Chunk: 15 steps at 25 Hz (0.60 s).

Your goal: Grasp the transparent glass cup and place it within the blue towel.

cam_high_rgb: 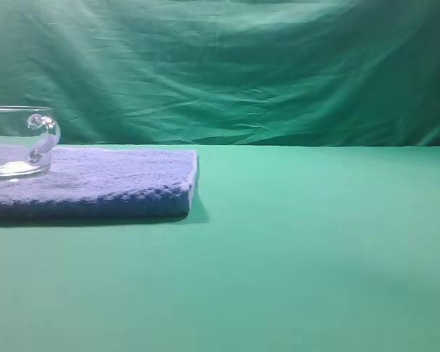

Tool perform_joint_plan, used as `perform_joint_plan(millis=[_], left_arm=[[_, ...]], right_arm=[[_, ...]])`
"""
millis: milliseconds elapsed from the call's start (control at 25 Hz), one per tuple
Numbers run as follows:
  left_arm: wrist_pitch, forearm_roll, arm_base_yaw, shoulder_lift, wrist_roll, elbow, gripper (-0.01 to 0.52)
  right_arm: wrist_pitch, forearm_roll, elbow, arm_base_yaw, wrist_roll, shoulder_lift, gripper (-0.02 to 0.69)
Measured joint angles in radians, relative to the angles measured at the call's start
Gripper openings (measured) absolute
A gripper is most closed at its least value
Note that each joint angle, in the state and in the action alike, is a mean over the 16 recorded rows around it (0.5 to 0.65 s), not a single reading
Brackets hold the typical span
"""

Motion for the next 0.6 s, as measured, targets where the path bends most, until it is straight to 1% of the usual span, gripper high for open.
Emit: perform_joint_plan(millis=[200,400,600], left_arm=[[0.000,0.000,0.000,0.000,0.000,0.000,0.000],[0.000,0.000,0.000,0.000,0.000,0.000,0.000],[0.000,0.000,0.000,0.000,0.000,0.000,0.000]], right_arm=[[0.037,-0.003,0.093,-0.041,0.001,-0.115,0.000],[0.043,-0.018,0.214,-0.065,-0.001,-0.239,0.000],[0.046,-0.069,0.308,-0.074,0.028,-0.344,0.000]])
